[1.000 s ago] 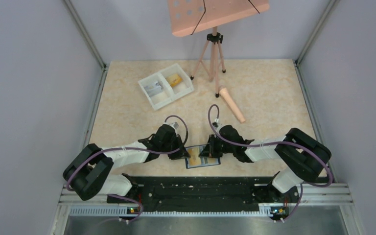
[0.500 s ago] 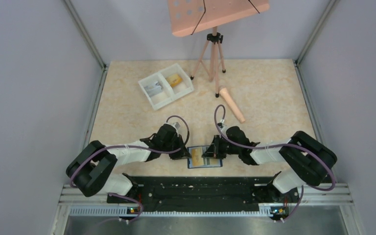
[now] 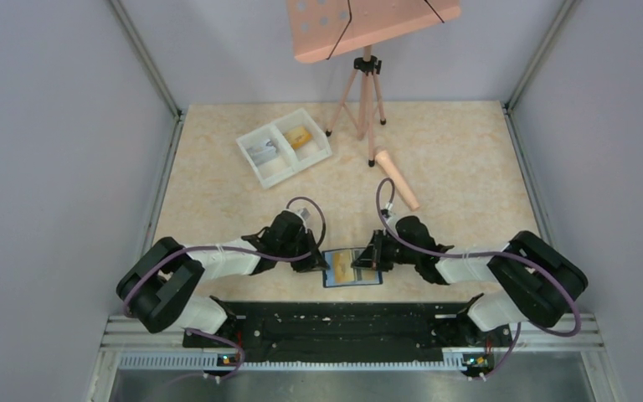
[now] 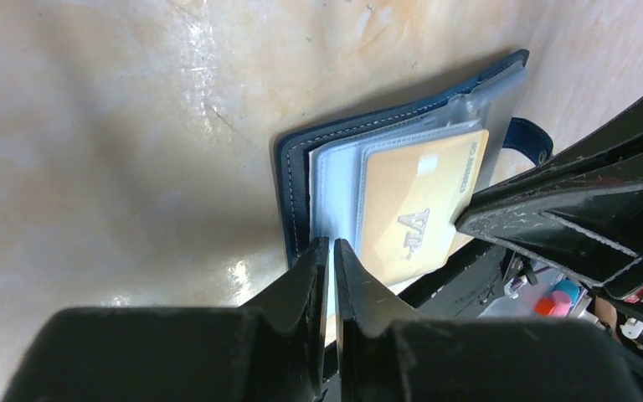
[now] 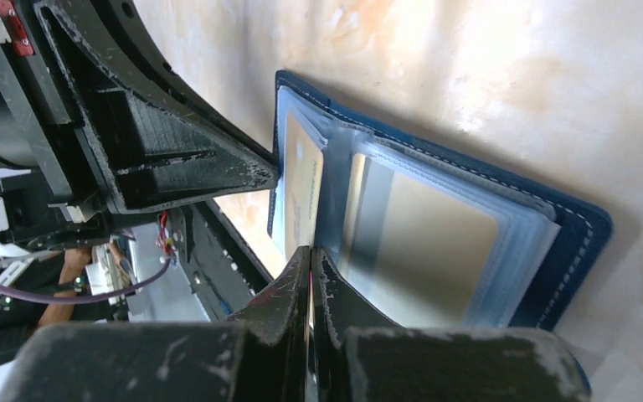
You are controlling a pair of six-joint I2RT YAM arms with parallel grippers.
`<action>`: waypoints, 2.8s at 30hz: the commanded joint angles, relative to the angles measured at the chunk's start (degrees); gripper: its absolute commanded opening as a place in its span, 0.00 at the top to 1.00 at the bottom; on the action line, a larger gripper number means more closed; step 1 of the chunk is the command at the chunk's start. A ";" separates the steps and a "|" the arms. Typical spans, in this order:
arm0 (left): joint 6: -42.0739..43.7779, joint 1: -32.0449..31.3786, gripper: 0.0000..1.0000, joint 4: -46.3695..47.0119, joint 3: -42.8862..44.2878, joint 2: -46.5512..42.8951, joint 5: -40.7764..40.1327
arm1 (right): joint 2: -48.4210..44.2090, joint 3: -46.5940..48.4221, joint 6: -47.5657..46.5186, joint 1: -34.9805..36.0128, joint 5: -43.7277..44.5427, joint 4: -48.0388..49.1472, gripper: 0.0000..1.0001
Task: Take the credit cards out of the card holder
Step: Remove the credit card from the card holder.
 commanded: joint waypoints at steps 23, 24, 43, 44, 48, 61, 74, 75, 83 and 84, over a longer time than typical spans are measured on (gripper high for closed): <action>1.00 0.07 0.86 -5.76 -0.15 2.39 -3.90 | 4.63 -0.78 1.67 -5.12 -15.04 15.00 1.00; 0.95 0.08 0.87 -5.73 -0.15 2.40 -3.92 | 4.97 -0.59 1.64 -5.13 -15.21 14.94 1.00; 1.00 0.07 0.86 -7.34 0.03 0.61 -4.09 | -11.86 2.35 -9.06 -7.33 -4.74 -17.42 1.00; 0.96 0.06 0.86 -7.46 0.10 0.53 -4.03 | -12.76 2.31 -9.33 -7.74 -4.85 -18.19 1.00; 1.27 0.10 0.84 -8.50 1.10 -0.42 -3.88 | -15.78 3.41 -10.97 -9.63 -5.95 -22.07 1.00; 10.50 0.10 0.57 -22.88 15.84 -9.92 -3.32 | -21.82 8.56 -21.30 -10.95 -18.29 -29.38 1.00; 24.58 0.10 0.58 -22.29 22.53 -11.98 19.60 | -19.39 7.81 -17.85 -10.61 -38.12 -17.02 1.00; 24.57 0.10 0.58 -21.23 22.54 -11.94 21.34 | -19.40 7.90 -18.00 -10.45 -38.00 -17.13 1.00; 24.83 0.10 0.60 -18.95 22.54 -10.44 27.86 | -19.83 7.65 -17.71 -8.69 -38.00 -16.77 1.00; 24.81 0.09 0.61 -18.74 22.37 -10.40 27.96 | -19.84 7.70 -17.72 -8.65 -37.98 -16.84 1.00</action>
